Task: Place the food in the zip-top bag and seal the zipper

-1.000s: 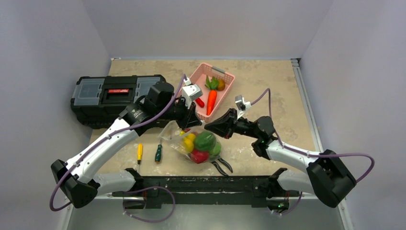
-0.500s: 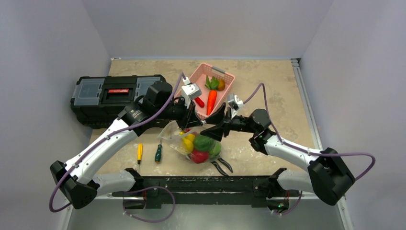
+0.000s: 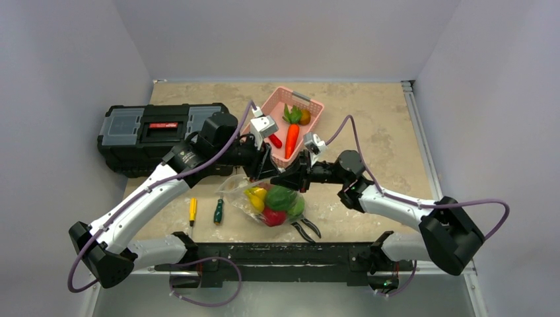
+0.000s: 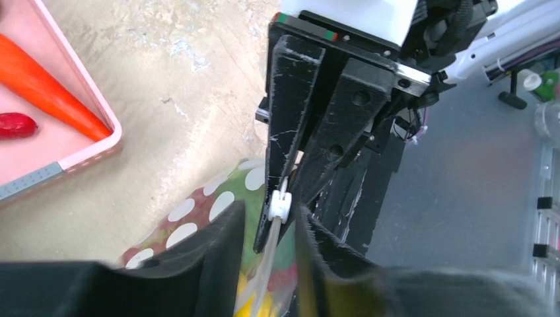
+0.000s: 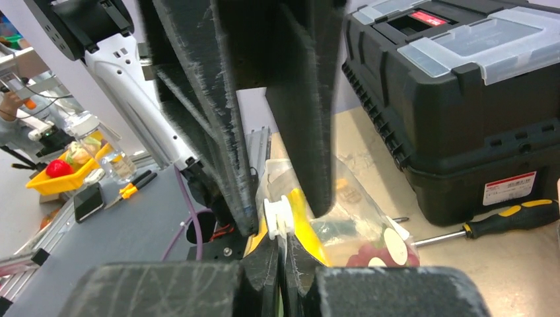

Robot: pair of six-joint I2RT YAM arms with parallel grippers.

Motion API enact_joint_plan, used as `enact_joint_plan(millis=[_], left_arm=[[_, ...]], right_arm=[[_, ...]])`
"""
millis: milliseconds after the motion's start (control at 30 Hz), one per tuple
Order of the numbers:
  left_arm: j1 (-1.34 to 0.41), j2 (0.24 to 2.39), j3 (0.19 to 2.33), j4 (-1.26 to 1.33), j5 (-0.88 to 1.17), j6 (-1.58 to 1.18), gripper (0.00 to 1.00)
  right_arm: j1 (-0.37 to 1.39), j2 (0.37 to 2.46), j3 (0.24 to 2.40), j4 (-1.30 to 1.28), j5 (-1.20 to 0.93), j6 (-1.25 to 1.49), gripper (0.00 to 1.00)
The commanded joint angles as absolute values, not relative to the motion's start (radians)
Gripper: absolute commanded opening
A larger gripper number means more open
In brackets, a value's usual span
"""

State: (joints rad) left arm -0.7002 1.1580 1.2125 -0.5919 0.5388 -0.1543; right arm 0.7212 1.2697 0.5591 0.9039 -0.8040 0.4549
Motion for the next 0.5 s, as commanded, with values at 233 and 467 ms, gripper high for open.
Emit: enact_joint_plan(millis=[233,467], left_arm=[[-0.692,1.109,1.152,-0.629,0.492,-0.089,0.46],[-0.691,1.037,1.085,-0.637,0.462,-0.097,0.41]], right_arm=[[0.718,1.206,0.553,0.96,-0.796,0.457,0.0],[0.703,1.198,0.539,0.981,-0.805,0.473,0.0]])
